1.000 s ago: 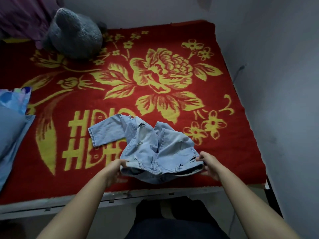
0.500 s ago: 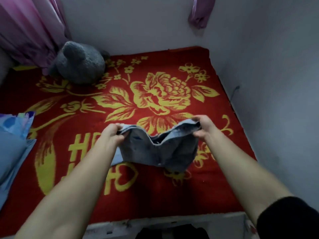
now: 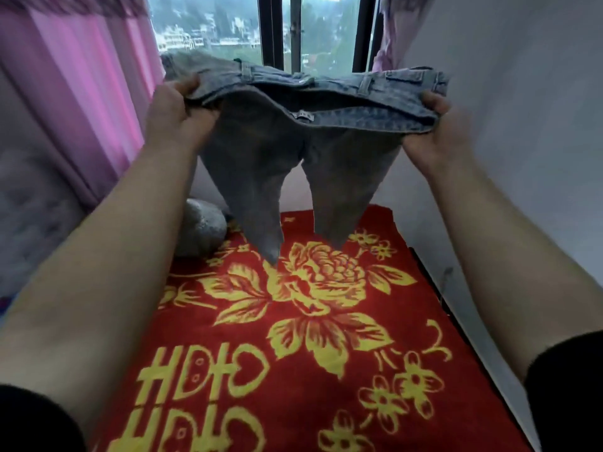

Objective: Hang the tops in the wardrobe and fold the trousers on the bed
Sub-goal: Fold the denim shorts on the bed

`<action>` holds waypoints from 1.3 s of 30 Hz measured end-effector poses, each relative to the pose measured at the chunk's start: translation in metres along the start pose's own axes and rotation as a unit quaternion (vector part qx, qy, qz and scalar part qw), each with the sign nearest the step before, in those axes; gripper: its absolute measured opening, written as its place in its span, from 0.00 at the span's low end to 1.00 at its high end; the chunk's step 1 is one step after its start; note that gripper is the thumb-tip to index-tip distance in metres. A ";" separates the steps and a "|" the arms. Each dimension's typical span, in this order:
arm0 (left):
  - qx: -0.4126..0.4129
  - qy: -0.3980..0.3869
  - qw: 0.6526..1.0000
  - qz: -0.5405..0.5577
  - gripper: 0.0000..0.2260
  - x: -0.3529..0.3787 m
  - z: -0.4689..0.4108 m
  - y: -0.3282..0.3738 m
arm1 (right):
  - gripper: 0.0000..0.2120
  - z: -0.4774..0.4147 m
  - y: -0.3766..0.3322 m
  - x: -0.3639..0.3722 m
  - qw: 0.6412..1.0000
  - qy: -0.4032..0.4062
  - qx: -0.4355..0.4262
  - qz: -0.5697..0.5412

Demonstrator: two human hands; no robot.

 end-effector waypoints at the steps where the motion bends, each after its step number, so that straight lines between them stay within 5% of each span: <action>1: -0.001 -0.004 1.000 -0.019 0.15 -0.002 0.007 -0.002 | 0.17 0.004 -0.001 -0.003 1.000 -0.001 0.004 0.007; 8: -0.118 0.172 0.959 -0.192 0.14 -0.148 0.052 -0.063 | 0.18 0.056 0.077 -0.110 0.971 0.082 0.170 0.149; 13: -0.195 0.352 0.863 -0.305 0.15 -0.319 0.103 -0.138 | 0.16 0.115 0.188 -0.249 0.862 0.241 0.323 0.309; 19: -0.270 0.482 0.753 -0.358 0.16 -0.479 0.198 -0.203 | 0.18 0.214 0.280 -0.380 0.769 0.354 0.429 0.316; 25: -0.346 0.522 0.628 -0.461 0.14 -0.568 0.268 -0.220 | 0.10 0.305 0.306 -0.454 0.695 0.403 0.478 0.354; 28: -0.329 0.524 0.583 -0.527 0.21 -0.604 0.290 -0.233 | 0.18 0.342 0.321 -0.491 0.677 0.376 0.505 0.382; 31: -0.318 0.513 0.532 -0.594 0.18 -0.644 0.318 -0.249 | 0.21 0.379 0.341 -0.528 0.649 0.360 0.532 0.408; 39: -0.367 0.479 0.445 -0.662 0.15 -0.720 0.372 -0.279 | 0.22 0.425 0.379 -0.605 0.543 0.259 0.576 0.553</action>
Point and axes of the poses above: each hand's wrist, its own z-axis away from the middle knuckle, its own x-axis out of the palm, y = z × x, the point moved 1 cm from there along -z, towards the middle knuckle, and after that the axes turned 3 degrees about z, right-handed, at the moved point
